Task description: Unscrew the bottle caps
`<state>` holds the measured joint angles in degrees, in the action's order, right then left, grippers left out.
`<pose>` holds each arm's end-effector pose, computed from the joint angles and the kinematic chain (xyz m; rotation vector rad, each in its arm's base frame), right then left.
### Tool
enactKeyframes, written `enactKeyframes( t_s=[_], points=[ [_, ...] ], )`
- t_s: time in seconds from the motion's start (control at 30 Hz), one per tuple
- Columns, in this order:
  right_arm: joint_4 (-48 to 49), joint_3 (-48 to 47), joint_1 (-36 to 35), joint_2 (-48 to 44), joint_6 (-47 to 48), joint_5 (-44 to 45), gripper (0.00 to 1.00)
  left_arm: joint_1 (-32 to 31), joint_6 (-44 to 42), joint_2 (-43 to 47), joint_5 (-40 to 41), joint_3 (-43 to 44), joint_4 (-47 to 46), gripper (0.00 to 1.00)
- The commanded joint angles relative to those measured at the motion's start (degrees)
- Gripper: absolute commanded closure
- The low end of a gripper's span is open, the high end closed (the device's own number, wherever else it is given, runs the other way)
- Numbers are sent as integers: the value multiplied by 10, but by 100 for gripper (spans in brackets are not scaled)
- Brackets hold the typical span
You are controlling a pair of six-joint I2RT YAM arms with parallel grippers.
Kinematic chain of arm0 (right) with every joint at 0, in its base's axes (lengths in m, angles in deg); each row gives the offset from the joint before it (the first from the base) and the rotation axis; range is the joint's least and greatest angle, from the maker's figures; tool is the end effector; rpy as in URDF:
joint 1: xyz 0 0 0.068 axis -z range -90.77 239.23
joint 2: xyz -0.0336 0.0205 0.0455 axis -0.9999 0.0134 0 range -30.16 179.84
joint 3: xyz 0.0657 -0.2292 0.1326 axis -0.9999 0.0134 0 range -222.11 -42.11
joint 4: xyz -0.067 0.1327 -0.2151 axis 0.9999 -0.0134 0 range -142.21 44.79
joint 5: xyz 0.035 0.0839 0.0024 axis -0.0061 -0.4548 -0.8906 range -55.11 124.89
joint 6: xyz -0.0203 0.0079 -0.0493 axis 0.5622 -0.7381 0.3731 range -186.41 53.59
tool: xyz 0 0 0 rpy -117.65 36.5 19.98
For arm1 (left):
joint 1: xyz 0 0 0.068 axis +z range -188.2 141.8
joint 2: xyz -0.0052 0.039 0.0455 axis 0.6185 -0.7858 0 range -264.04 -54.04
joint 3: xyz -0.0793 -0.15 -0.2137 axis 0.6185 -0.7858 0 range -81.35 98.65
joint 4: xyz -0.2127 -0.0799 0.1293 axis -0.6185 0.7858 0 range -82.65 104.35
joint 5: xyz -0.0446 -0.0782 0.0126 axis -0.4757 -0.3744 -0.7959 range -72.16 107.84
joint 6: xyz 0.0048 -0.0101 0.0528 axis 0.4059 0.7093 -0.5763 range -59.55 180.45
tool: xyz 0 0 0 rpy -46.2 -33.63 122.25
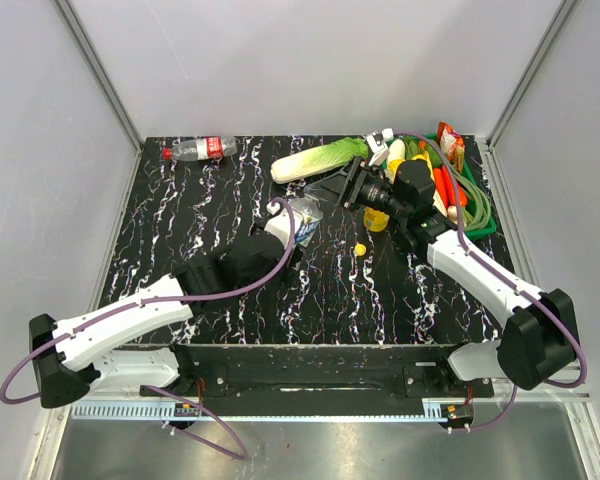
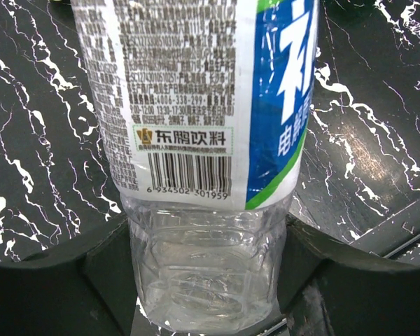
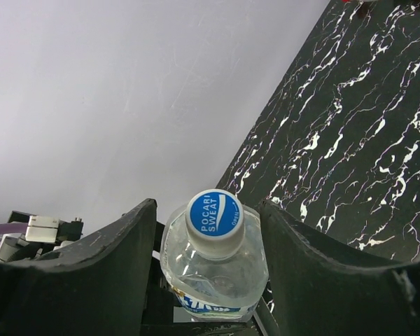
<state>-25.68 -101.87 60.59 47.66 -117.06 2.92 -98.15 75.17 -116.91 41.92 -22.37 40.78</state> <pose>0.2718 0.1700 0.3554 -0.1652 1.7554 1.4804 0.1292 -0.1943 0.3271 0.6197 2.0806 -0.2820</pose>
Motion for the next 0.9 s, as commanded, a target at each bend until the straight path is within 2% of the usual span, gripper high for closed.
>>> enactKeyframes(
  t_s=[0.0,0.27,0.37,0.57,0.73,0.87],
  points=[
    [4,-30,-2,-5,0,5,34,-7,-12,-4,30,35,-11,61],
    [19,-20,-2,-11,-8,12,38,-18,-21,-16,35,36,-9,61],
    [17,-20,-2,-10,-7,14,46,-22,-20,-16,43,34,-9,61],
    [2,-33,-2,-2,-1,0,50,-23,-22,-22,45,41,-7,61],
    [0,-32,-2,-3,-1,3,70,-25,-23,-28,47,45,-7,61],
    [-4,-28,-2,-3,4,5,96,-25,-22,-28,51,43,-6,61]
  ],
)
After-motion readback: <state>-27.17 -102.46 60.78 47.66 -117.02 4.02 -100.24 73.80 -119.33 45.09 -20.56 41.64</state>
